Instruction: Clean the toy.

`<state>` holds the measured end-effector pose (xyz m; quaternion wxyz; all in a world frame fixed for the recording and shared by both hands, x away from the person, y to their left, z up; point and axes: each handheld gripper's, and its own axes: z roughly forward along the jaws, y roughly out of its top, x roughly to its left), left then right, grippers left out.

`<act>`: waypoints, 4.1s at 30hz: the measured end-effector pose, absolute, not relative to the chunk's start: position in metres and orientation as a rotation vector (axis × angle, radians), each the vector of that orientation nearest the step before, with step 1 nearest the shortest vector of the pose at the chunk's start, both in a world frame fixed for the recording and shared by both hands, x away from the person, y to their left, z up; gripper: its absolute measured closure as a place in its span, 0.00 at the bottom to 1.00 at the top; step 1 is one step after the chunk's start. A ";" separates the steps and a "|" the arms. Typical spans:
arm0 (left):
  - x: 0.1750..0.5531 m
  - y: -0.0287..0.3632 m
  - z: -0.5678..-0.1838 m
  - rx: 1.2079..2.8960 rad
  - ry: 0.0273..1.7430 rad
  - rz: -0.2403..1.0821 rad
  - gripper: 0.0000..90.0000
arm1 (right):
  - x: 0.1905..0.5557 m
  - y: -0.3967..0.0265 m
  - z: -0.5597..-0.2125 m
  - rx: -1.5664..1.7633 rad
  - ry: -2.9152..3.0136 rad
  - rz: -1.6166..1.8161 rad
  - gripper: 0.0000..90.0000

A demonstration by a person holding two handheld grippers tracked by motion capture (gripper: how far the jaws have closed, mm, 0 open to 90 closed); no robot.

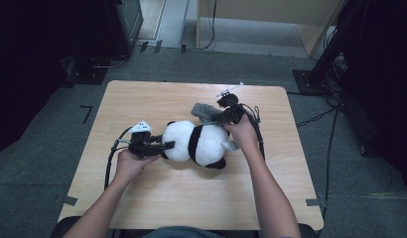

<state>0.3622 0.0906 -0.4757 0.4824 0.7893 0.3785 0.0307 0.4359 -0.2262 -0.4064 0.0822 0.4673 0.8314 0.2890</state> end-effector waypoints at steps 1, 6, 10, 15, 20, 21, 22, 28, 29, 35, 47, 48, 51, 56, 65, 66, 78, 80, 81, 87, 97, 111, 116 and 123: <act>0.362 0.091 -0.476 1.924 0.923 0.076 0.54 | 0.435 -0.230 -0.407 1.404 2.477 0.867 0.84; 0.362 0.091 -0.476 1.922 0.922 0.076 0.54 | 0.429 -0.248 -0.414 1.455 2.451 0.872 0.84; 0.362 0.091 -0.476 1.923 0.924 0.075 0.54 | 0.426 -0.258 -0.421 1.491 2.440 0.879 0.84; 0.362 0.091 -0.476 1.923 0.925 0.074 0.54 | 0.422 -0.272 -0.430 1.529 2.435 0.846 0.84; 0.363 0.092 -0.476 1.923 0.927 0.073 0.54 | 0.419 -0.284 -0.440 1.564 2.434 0.809 0.84; 0.363 0.092 -0.476 1.924 0.927 0.074 0.54 | 0.419 -0.286 -0.442 1.566 2.431 0.804 0.84; 0.363 0.092 -0.476 1.924 0.928 0.073 0.54 | 0.419 -0.288 -0.442 1.572 2.427 0.798 0.84; 0.363 0.092 -0.476 1.919 0.931 0.068 0.55 | 0.414 -0.292 -0.419 1.537 2.348 0.866 0.84; 0.362 0.092 -0.476 1.919 0.933 0.067 0.55 | 0.412 -0.291 -0.412 1.518 2.338 0.874 0.84; 0.362 0.092 -0.475 1.916 0.934 0.064 0.55 | 0.402 -0.273 -0.373 1.406 2.317 0.981 0.84; 0.360 0.092 -0.475 1.913 0.936 0.063 0.56 | 0.381 -0.191 -0.352 1.191 2.444 1.068 0.84; 0.361 0.092 -0.475 1.914 0.935 0.063 0.56 | 0.381 -0.185 -0.354 1.166 2.458 1.067 0.84; 0.361 0.093 -0.475 1.914 0.932 0.065 0.56 | 0.377 -0.165 -0.358 1.130 2.496 1.069 0.84; 0.360 0.093 -0.475 1.910 0.933 0.064 0.55 | 0.373 -0.138 -0.370 1.109 2.557 1.044 0.84; 0.360 0.092 -0.476 1.915 0.932 0.078 0.55 | 0.369 -0.122 -0.396 1.066 2.632 0.977 0.84; 0.360 0.091 -0.476 1.914 0.933 0.081 0.55 | 0.369 -0.124 -0.396 1.072 2.634 0.979 0.84; 0.360 0.089 -0.474 1.913 0.931 0.087 0.57 | 0.363 -0.168 -0.390 1.131 2.586 0.971 0.84; 0.360 0.089 -0.474 1.911 0.934 0.085 0.57 | 0.361 -0.177 -0.388 1.147 2.563 0.973 0.84; 0.360 0.089 -0.474 1.909 0.936 0.082 0.57 | 0.361 -0.182 -0.387 1.153 2.552 0.975 0.84; 0.360 0.089 -0.472 1.912 0.940 0.075 0.59 | 0.358 -0.212 -0.384 1.221 2.490 1.001 0.85; 0.360 0.090 -0.475 1.895 0.933 0.070 0.59 | 0.352 -0.258 -0.390 1.355 2.401 0.997 0.85; 0.359 0.092 -0.476 1.897 0.936 0.071 0.58 | 0.356 -0.264 -0.371 1.358 2.312 1.019 0.85; 0.359 0.092 -0.476 1.898 0.936 0.071 0.58 | 0.362 -0.233 -0.357 1.270 2.349 1.043 0.85; 0.359 0.092 -0.476 1.892 0.935 0.065 0.58 | 0.372 -0.183 -0.361 1.184 2.430 1.066 0.85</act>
